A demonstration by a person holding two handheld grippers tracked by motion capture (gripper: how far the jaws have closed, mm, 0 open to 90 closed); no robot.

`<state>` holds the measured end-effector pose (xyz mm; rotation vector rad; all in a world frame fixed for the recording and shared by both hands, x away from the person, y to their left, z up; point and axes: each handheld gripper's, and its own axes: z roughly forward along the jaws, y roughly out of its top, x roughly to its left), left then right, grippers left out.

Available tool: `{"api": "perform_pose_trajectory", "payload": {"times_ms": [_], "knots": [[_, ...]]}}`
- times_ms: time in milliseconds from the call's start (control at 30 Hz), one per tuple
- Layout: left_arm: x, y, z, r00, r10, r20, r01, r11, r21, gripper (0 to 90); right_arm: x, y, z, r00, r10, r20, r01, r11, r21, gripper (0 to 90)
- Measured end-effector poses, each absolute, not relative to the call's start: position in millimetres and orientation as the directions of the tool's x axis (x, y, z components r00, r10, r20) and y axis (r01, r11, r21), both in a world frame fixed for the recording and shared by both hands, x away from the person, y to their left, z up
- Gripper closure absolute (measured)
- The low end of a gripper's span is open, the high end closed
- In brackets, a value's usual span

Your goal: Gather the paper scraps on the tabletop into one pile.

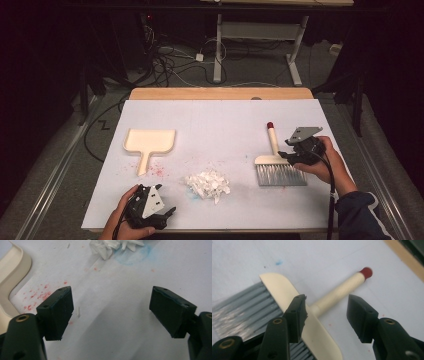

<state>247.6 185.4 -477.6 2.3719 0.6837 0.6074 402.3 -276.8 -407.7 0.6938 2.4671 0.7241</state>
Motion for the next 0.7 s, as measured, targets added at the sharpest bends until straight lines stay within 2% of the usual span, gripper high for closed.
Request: {"api": "perform_pose_trajectory", "payload": {"times_ms": [267,400,700], "knots": [[247.2,187.1,-476.3,0.759,0.597,0.258,0.321,-0.689,0.65,18.3,386.1,-281.8,-395.6,-0.692,0.67,-0.269,0.303,0.608,0.734,36.4],[246.6,186.9,-475.5,0.757,0.596,0.268,0.314,-0.692,0.65,18.2,374.5,-281.4,-392.7,-0.662,0.708,-0.245,0.29,0.543,0.788,32.5],[246.4,188.9,-472.8,0.748,0.605,0.271,0.307,-0.679,0.667,18.2,344.0,-277.8,-389.9,-0.583,0.772,-0.253,0.251,0.467,0.848,24.8]]}}
